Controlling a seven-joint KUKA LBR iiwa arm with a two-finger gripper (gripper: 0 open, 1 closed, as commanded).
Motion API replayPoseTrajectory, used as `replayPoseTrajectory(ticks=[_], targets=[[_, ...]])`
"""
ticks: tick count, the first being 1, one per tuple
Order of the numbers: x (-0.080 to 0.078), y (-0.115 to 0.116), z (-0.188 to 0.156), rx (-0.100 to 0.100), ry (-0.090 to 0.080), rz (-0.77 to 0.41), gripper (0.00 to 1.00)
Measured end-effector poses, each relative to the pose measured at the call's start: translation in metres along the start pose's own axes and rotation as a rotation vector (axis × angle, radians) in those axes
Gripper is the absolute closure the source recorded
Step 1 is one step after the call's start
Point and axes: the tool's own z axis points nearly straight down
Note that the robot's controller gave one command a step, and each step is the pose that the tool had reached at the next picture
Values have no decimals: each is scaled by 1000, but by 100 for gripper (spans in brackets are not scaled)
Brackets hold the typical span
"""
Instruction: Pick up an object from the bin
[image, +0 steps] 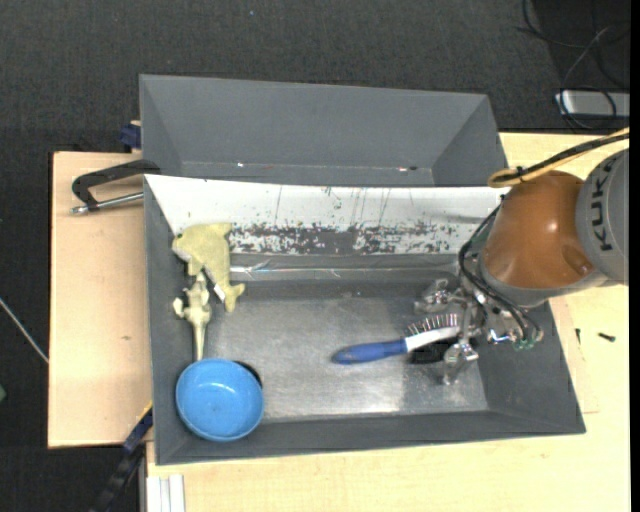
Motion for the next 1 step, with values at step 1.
replayPoseTrajectory(ticks=[1], targets=[[-2, 0, -1, -1, 5, 1, 0]])
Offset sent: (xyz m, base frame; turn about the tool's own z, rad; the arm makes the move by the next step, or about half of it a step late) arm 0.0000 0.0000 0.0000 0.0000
